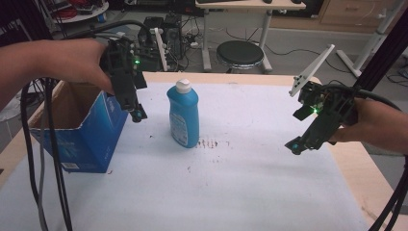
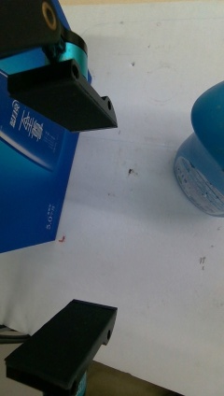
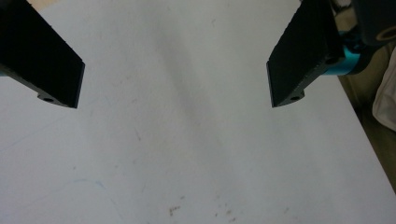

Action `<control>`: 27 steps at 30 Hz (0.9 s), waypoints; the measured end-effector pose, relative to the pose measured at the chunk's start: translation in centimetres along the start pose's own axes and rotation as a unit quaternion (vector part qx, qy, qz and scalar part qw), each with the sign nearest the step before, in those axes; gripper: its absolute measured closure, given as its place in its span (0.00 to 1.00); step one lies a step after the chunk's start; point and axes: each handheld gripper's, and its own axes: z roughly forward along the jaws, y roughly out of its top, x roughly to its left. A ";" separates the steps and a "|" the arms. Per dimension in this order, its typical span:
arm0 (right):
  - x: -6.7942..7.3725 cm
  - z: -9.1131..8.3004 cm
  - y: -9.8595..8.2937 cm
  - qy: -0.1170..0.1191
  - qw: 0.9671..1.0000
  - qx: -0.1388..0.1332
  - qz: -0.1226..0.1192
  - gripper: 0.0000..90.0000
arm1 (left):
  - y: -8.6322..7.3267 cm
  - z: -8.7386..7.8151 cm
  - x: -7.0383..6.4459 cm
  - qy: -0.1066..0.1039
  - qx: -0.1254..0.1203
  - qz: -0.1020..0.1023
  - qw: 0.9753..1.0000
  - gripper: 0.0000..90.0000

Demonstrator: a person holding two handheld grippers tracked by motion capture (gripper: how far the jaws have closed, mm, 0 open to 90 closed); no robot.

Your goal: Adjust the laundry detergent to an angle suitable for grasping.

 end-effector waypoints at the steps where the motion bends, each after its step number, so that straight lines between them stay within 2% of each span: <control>1: 0.0 0.3 -0.2 -0.003 1.000 -0.020 0.004 0.04 | 0.0 0.1 0.0 0.000 0.002 0.001 1.000 0.10; 2: 0.0 0.3 -0.2 -0.003 1.000 -0.020 0.004 0.04 | 0.1 0.2 0.1 -0.002 0.003 0.001 1.000 0.10; 5: 0.0 0.7 -0.6 -0.011 0.999 -0.048 0.012 0.04 | 0.1 0.3 0.0 -0.003 0.002 0.000 1.000 0.10; 8: 0.0 0.9 -1.0 -0.023 0.996 -0.087 0.025 0.04 | 0.0 0.3 0.0 -0.002 0.002 -0.002 1.000 0.10; 9: 0.0 0.9 -1.0 -0.023 0.996 -0.087 0.025 0.04 | 0.0 0.3 0.0 -0.002 0.002 -0.002 1.000 0.10; 10: 0.1 1.3 -1.5 -0.034 0.991 -0.123 0.036 0.04 | 0.0 0.3 0.0 -0.001 0.000 -0.002 1.000 0.10; 15: 0.4 2.5 -2.3 -0.052 0.981 -0.174 0.060 0.04 | 0.1 0.4 -0.1 -0.001 0.000 -0.002 1.000 0.10; 16: 0.5 2.6 -2.4 -0.055 0.979 -0.183 0.065 0.04 | 0.1 0.4 -0.1 -0.001 0.000 -0.001 1.000 0.10; 17: 0.5 2.6 -2.4 -0.055 0.979 -0.183 0.065 0.04 | 0.1 0.4 -0.1 -0.001 0.000 -0.001 1.000 0.10; 18: 0.6 2.8 -2.6 -0.058 0.977 -0.194 0.069 0.04 | 0.1 0.4 -0.1 -0.001 0.000 -0.001 1.000 0.10; 19: 0.6 2.8 -2.6 -0.058 0.977 -0.194 0.069 0.04 | 0.1 0.5 -0.1 -0.001 0.002 0.001 1.000 0.10; 20: 0.7 3.1 -2.9 -0.065 0.972 -0.214 0.075 0.04 | 0.1 0.6 -0.1 -0.001 0.000 -0.001 1.000 0.10; 27: 1.1 4.0 -3.6 -0.076 0.961 -0.254 0.086 0.04 | 0.1 0.7 -0.2 -0.003 0.002 -0.001 1.000 0.10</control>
